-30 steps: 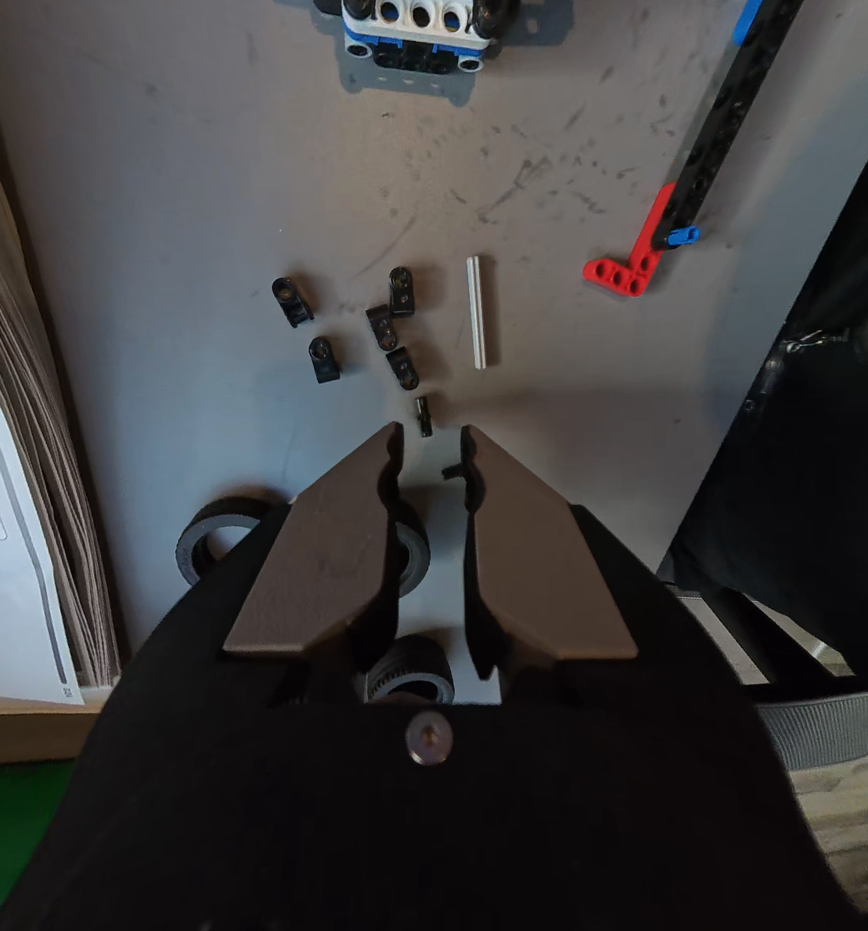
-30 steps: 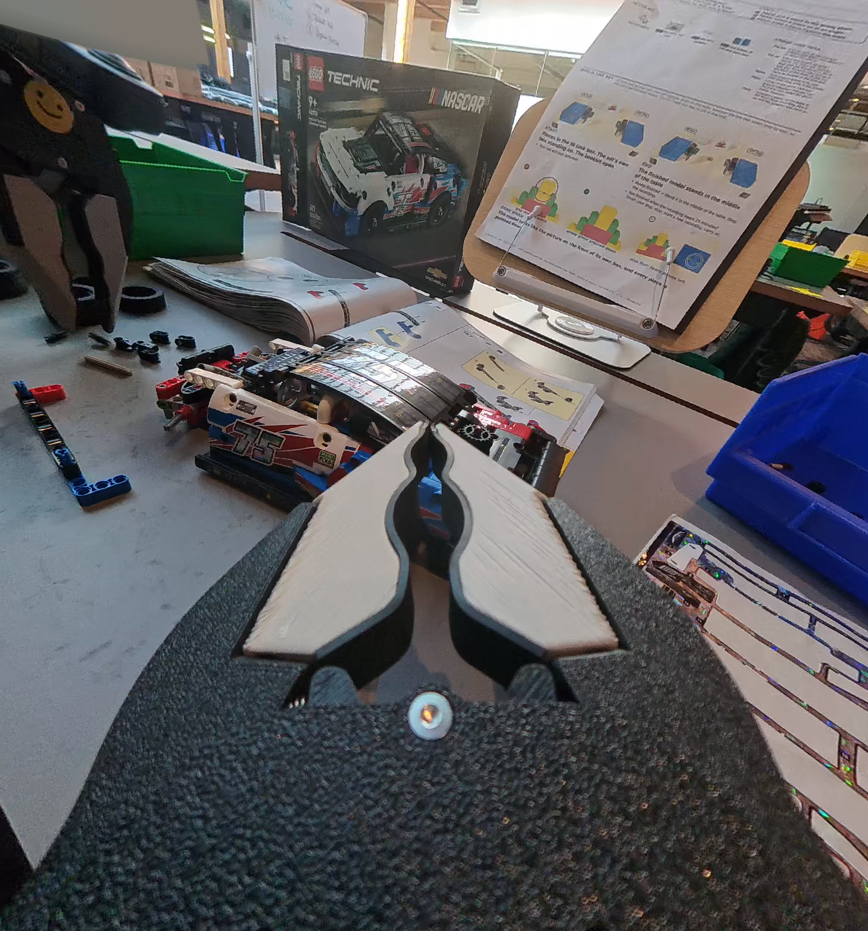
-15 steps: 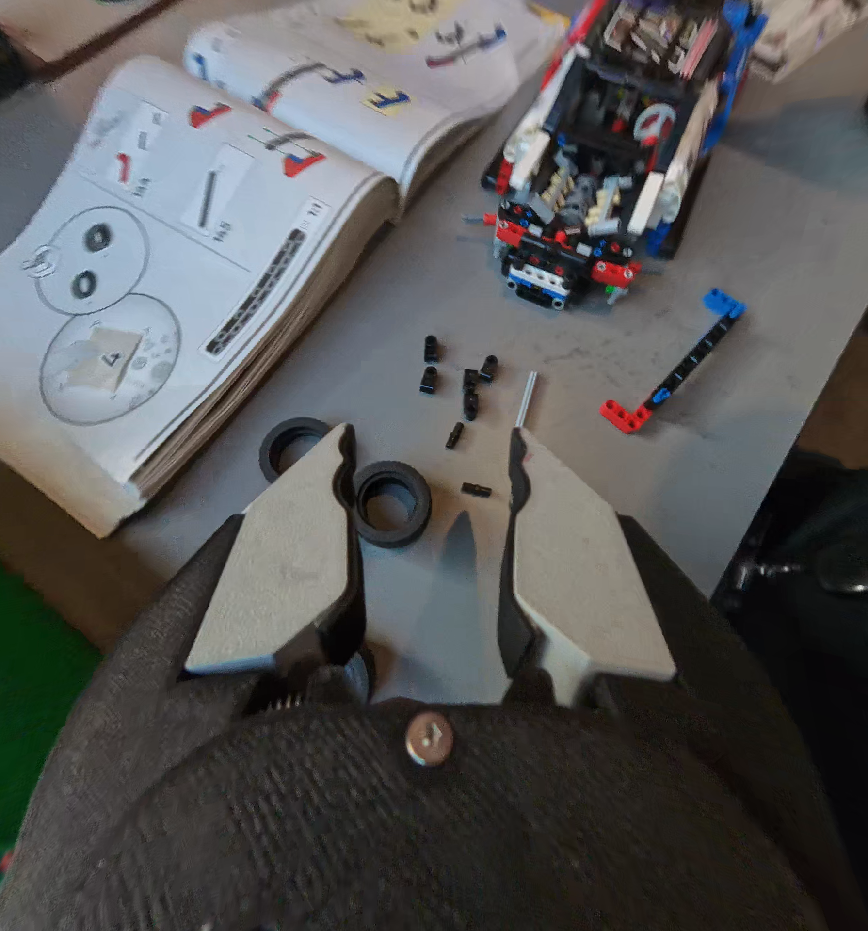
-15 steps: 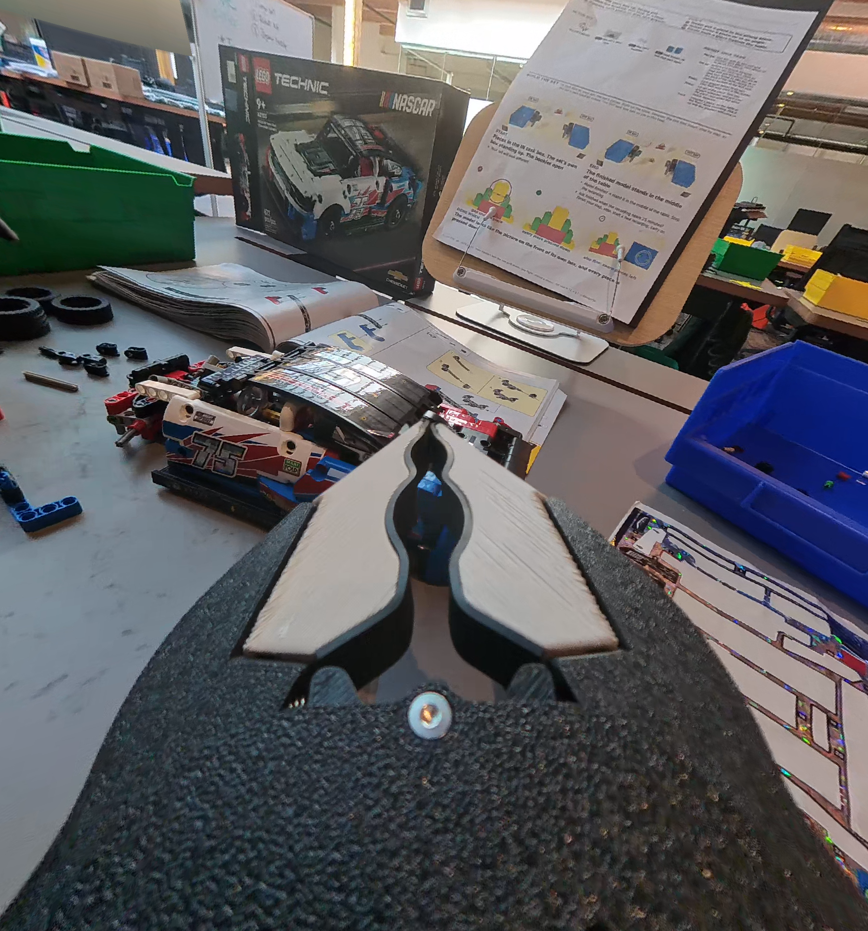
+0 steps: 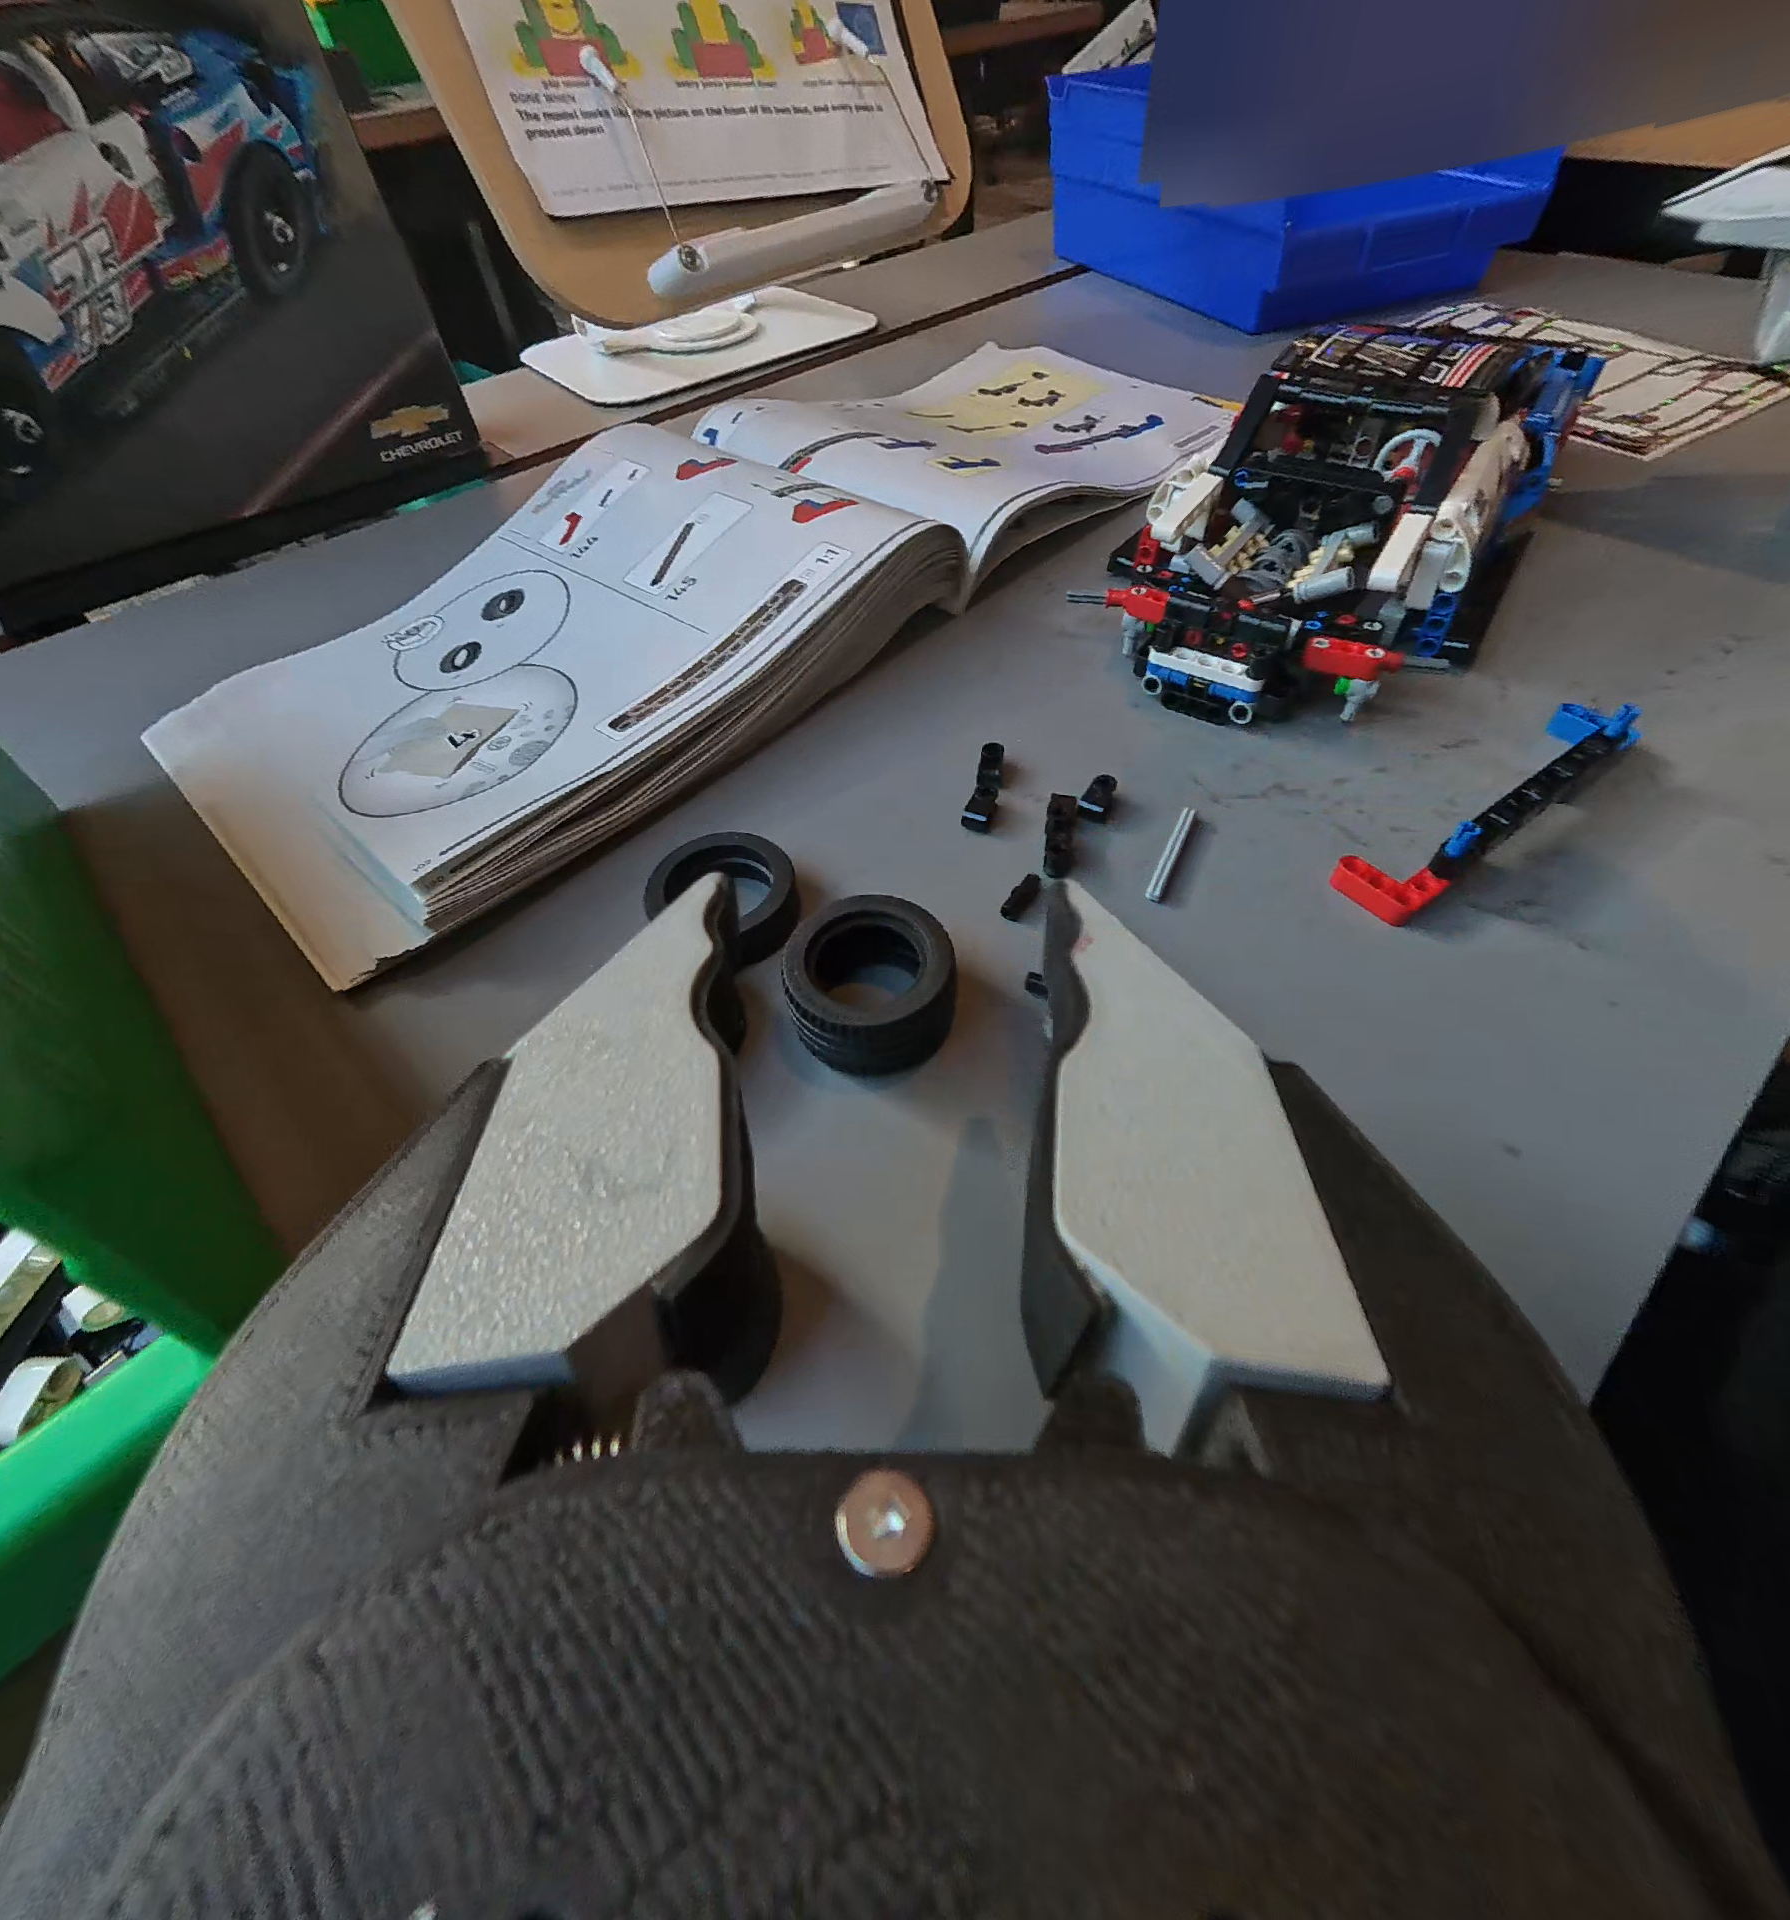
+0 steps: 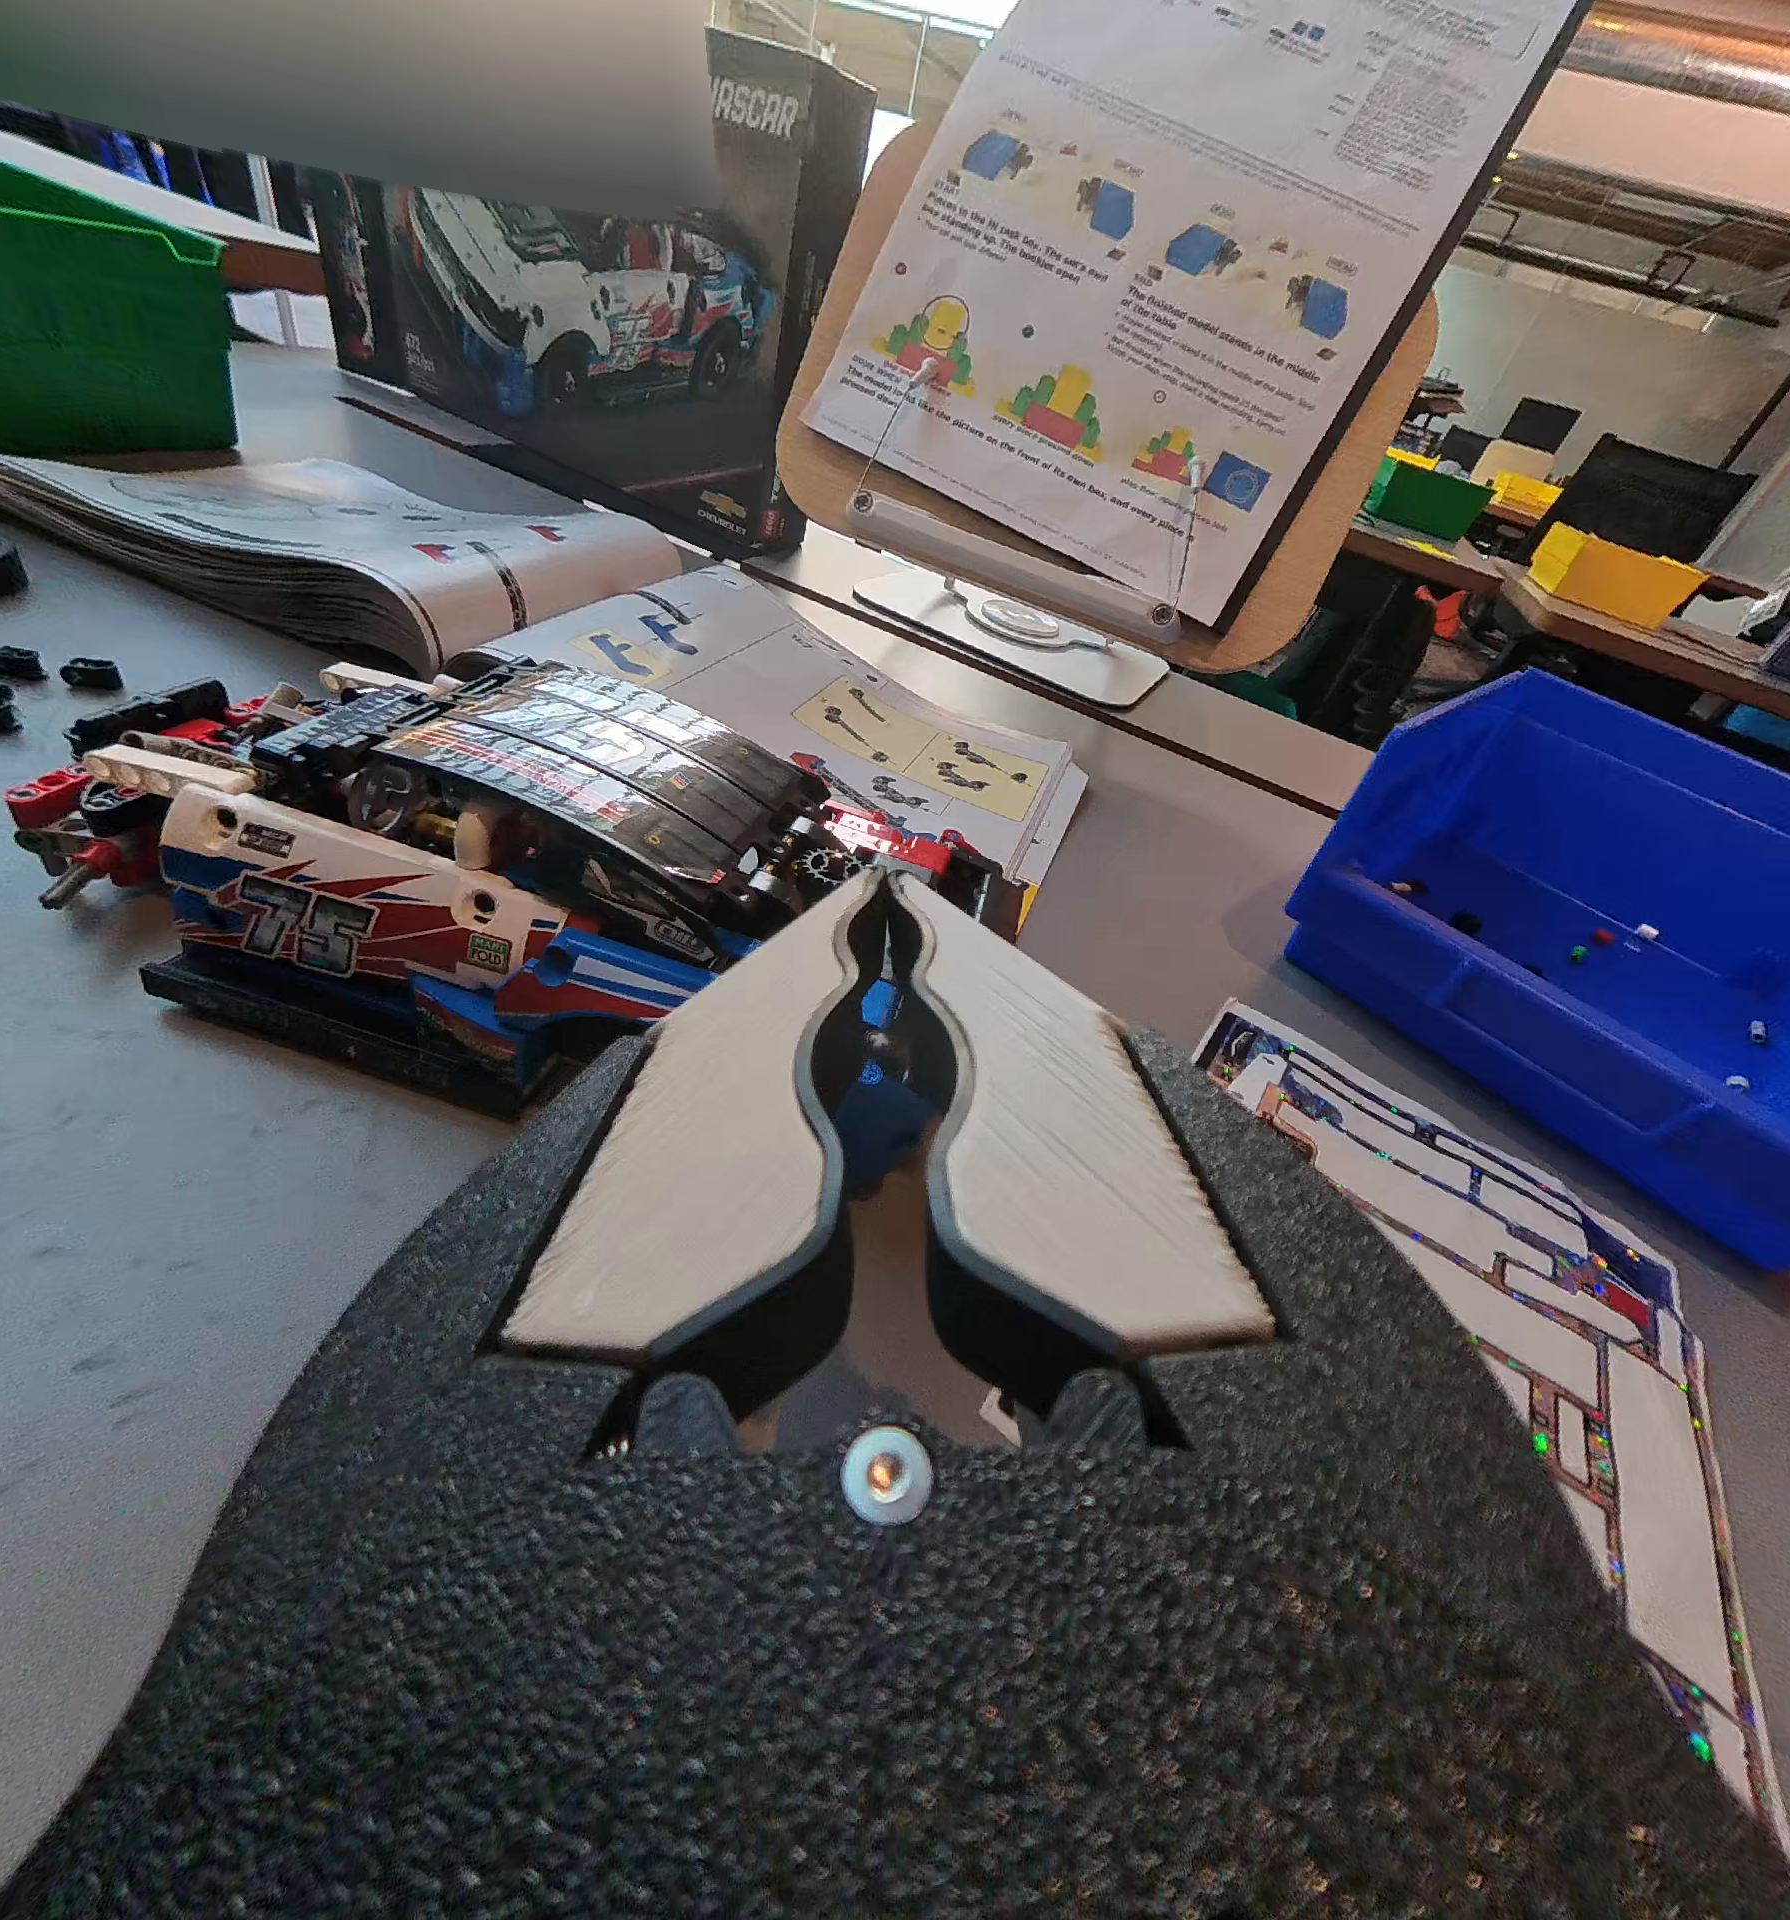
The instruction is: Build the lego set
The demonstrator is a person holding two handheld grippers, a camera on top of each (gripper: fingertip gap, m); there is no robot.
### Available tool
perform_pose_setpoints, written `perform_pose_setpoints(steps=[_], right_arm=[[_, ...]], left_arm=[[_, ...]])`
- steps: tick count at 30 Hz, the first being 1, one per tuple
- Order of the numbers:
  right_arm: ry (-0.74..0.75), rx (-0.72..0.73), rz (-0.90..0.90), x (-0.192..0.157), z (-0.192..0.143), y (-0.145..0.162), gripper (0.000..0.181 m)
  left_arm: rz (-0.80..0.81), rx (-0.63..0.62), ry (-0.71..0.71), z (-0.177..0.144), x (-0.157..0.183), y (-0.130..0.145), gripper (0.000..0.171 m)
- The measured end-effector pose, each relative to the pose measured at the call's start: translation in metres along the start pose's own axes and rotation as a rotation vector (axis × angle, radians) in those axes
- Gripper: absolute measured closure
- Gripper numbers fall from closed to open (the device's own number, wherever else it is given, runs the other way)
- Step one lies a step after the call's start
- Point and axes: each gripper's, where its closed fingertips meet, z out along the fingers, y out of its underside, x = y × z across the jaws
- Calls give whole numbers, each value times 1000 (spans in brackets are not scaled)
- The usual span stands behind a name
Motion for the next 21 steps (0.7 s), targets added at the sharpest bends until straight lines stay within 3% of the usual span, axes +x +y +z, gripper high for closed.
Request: perform_pose_setpoints(steps=[11,21], right_arm=[[-35,20,-26,-5,11,-4,181],[-58,48,-65,-13,10,-8,181]], left_arm=[[28,-116,-1,12,2,15,122],[29,-95,-12,10,1,12,122]])
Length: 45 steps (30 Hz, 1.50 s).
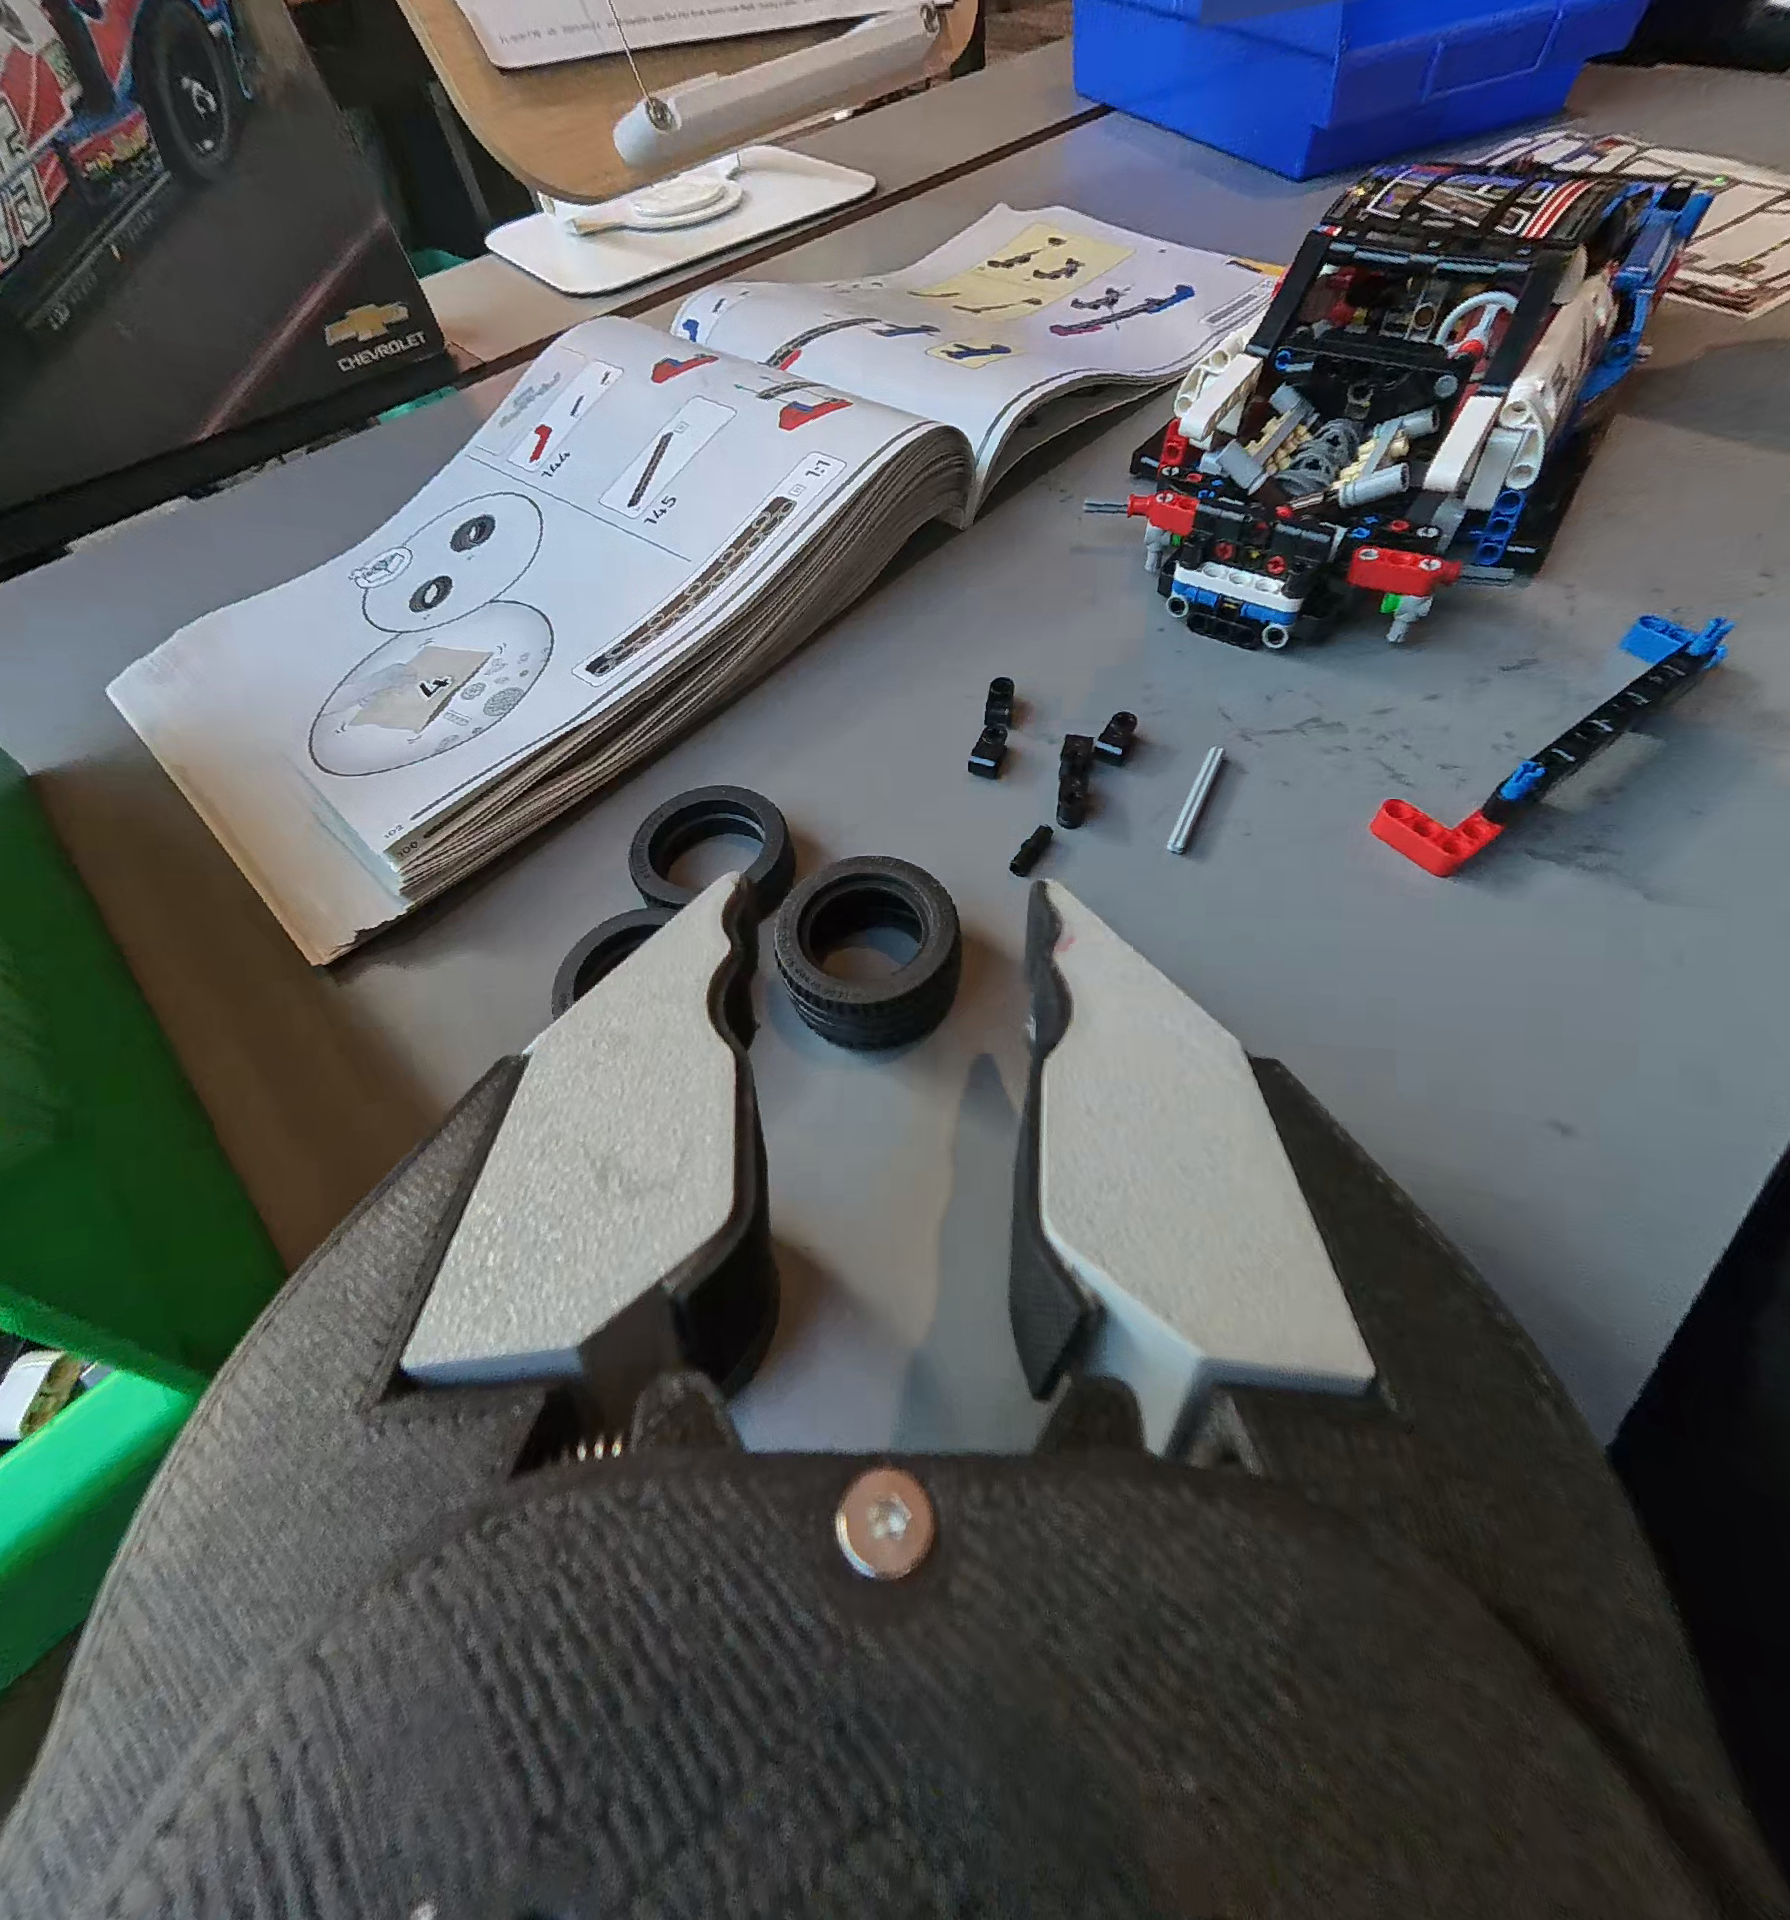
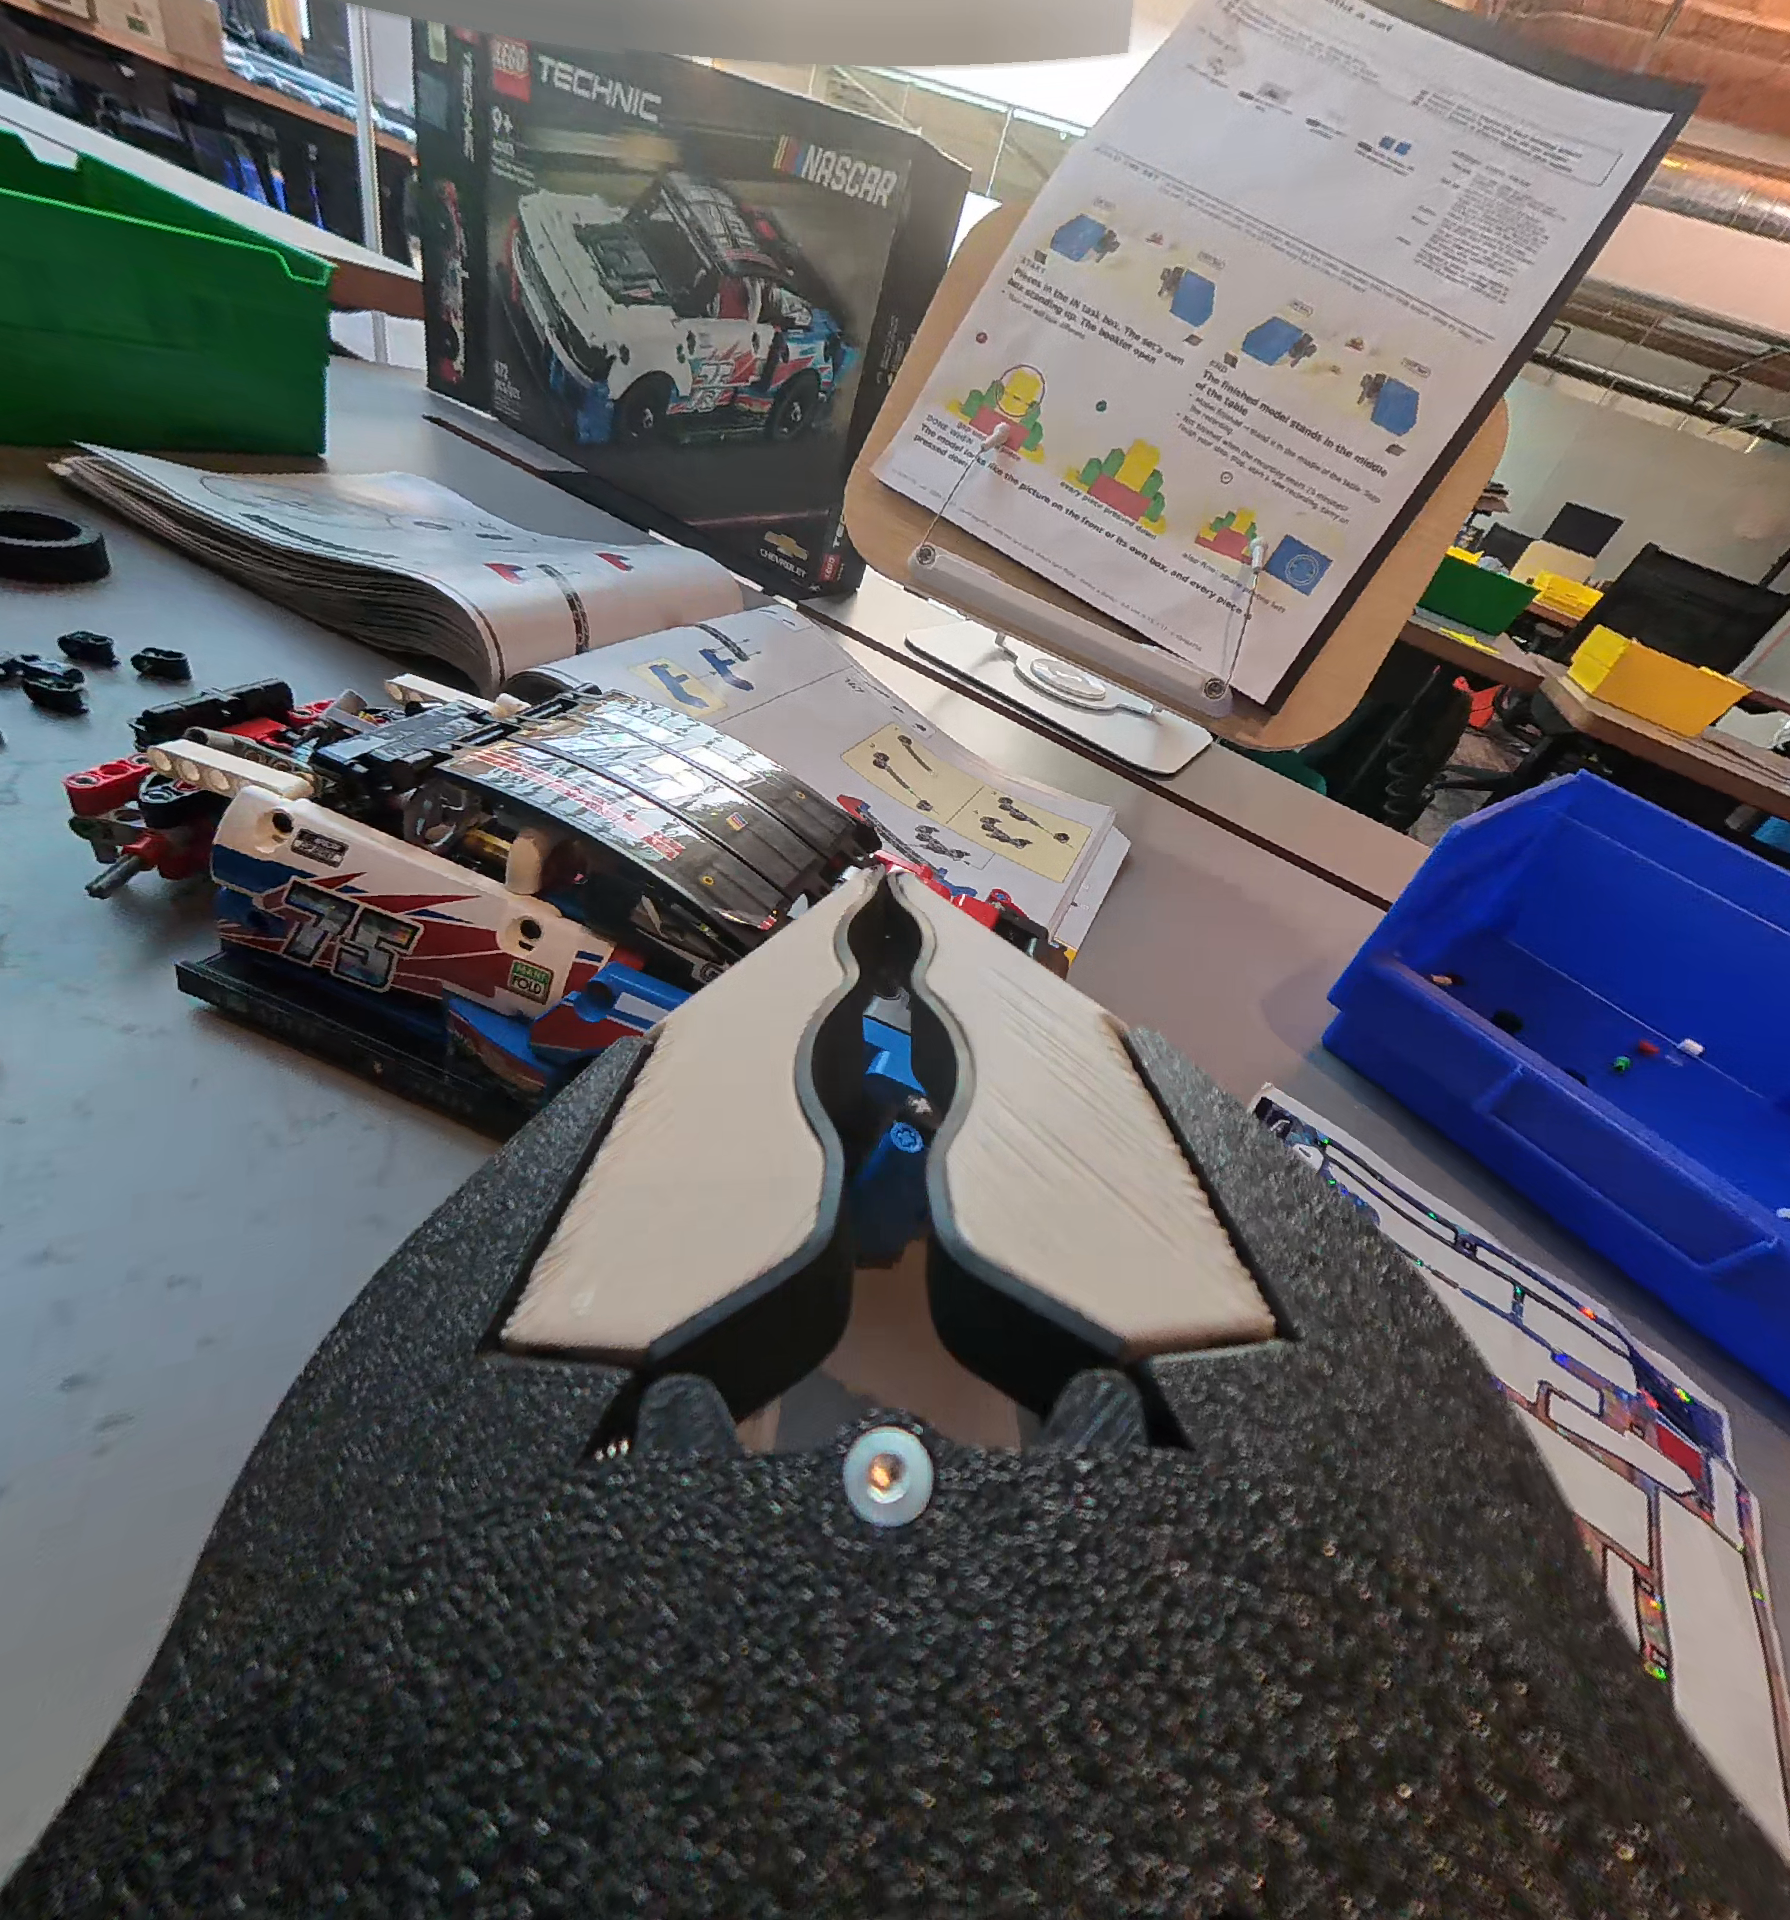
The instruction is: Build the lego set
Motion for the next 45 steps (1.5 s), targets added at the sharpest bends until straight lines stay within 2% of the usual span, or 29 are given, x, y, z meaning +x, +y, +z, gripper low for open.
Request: perform_pose_setpoints(steps=[30,45], right_arm=[[92,-26,31,17,-1,6,181],[69,-14,28,13,0,4,181]], left_arm=[[32,18,21,-2,6,-2,120],[18,11,26,-1,5,-1,121]])
